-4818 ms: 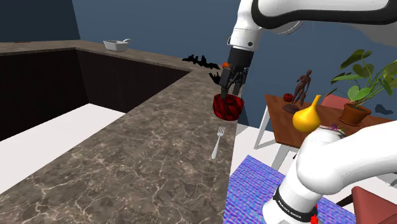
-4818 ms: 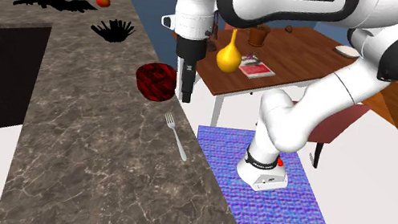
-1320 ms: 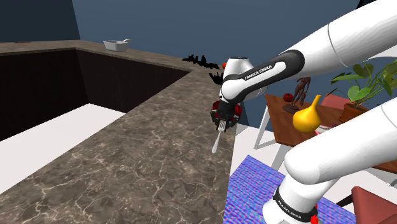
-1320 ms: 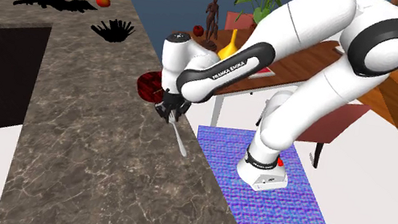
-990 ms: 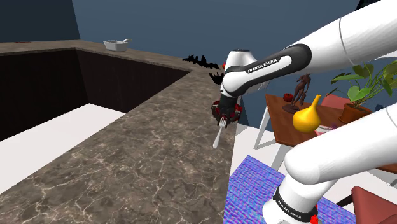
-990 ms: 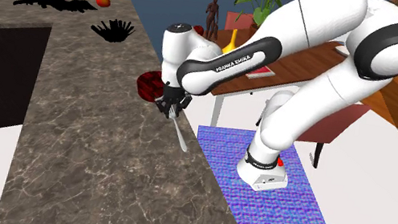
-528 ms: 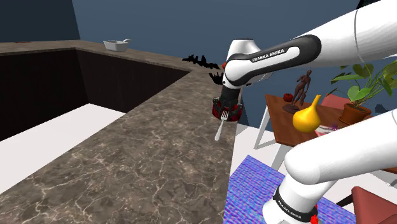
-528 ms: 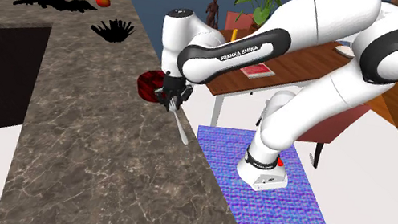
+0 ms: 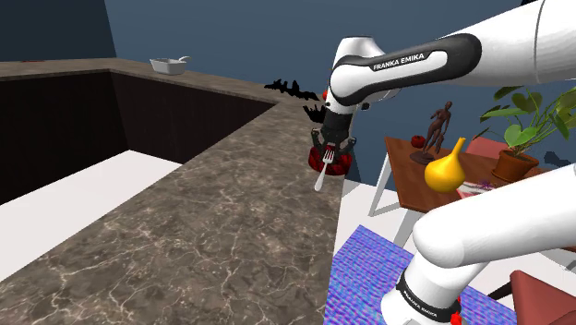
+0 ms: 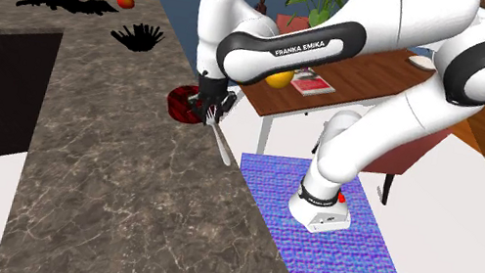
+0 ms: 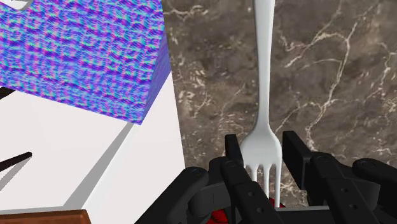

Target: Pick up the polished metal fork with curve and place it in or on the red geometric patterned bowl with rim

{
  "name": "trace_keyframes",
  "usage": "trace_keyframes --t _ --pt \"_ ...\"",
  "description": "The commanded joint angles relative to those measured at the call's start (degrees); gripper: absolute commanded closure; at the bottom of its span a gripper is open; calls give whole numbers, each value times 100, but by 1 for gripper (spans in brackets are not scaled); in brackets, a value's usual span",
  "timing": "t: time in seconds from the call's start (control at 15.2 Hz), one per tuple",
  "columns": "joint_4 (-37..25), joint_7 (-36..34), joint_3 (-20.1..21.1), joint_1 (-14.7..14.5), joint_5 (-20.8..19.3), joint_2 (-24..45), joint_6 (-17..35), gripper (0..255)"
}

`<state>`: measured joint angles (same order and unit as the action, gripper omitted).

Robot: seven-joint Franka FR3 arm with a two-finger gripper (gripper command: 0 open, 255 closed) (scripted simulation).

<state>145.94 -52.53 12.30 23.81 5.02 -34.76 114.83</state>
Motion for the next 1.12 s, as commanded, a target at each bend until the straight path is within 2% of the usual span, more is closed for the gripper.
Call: trace_keyframes --t 0.0,0.26,1.06 --pt "-130 5 -15 5 -10 -20 -154 255" --pt "-376 13 -43 13 -27 -65 -445 255" --pt "-2039 1068 -815 660 -567 1954 -94 255"
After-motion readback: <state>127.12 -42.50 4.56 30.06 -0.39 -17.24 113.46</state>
